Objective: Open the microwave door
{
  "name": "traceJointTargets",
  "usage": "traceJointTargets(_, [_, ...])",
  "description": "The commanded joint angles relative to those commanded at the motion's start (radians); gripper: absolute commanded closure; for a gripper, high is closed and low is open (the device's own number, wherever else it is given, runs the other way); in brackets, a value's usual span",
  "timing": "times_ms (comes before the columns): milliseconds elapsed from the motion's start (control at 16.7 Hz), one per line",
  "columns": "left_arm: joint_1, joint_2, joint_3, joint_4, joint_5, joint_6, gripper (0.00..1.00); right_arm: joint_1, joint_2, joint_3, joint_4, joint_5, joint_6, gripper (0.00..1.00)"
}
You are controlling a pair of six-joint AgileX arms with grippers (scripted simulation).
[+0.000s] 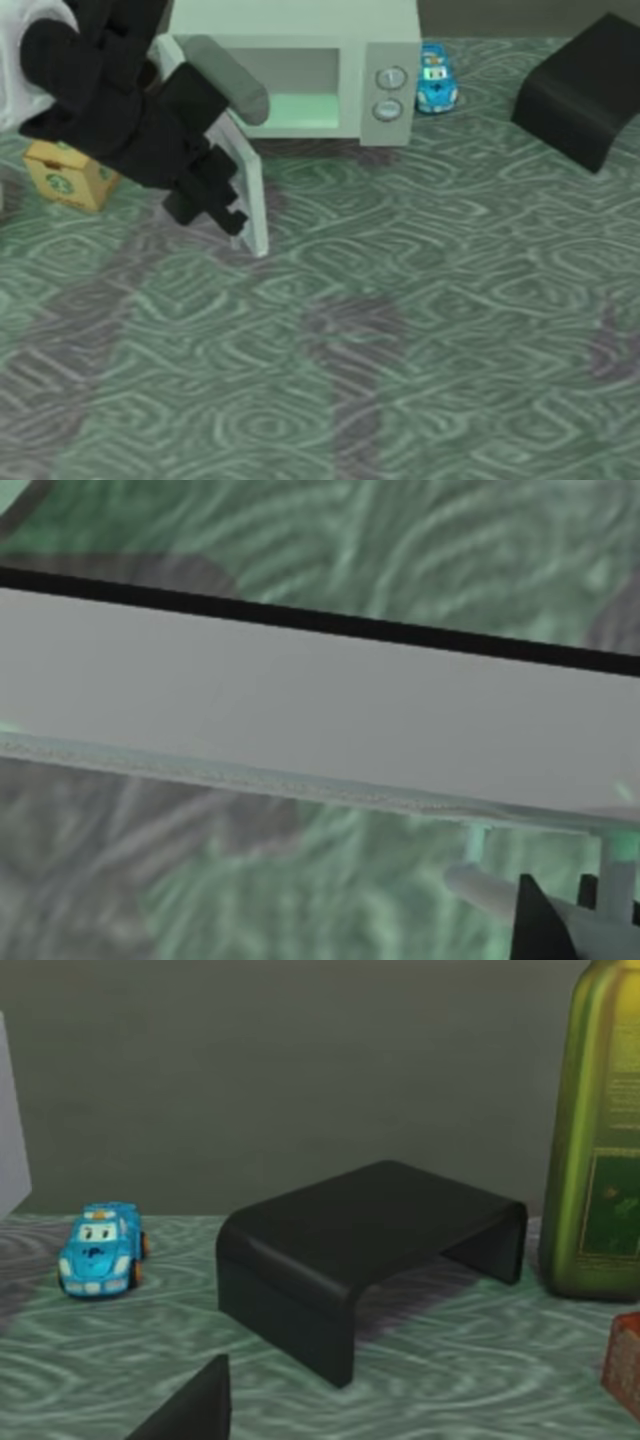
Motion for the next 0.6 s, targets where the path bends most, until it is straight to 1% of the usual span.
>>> traceJointTargets(240, [0.002,0.0,-0.003,-0.005,0.011,0.012,1.0,0.0,0.0,0.0,0.0,0.0,0.0,0.0])
traceJointTargets(600, [0.059,-0.01,-0.004,-0.046,0.065,0.142,1.0,0.0,0.0,0.0,0.0,0.0,0.0,0.0])
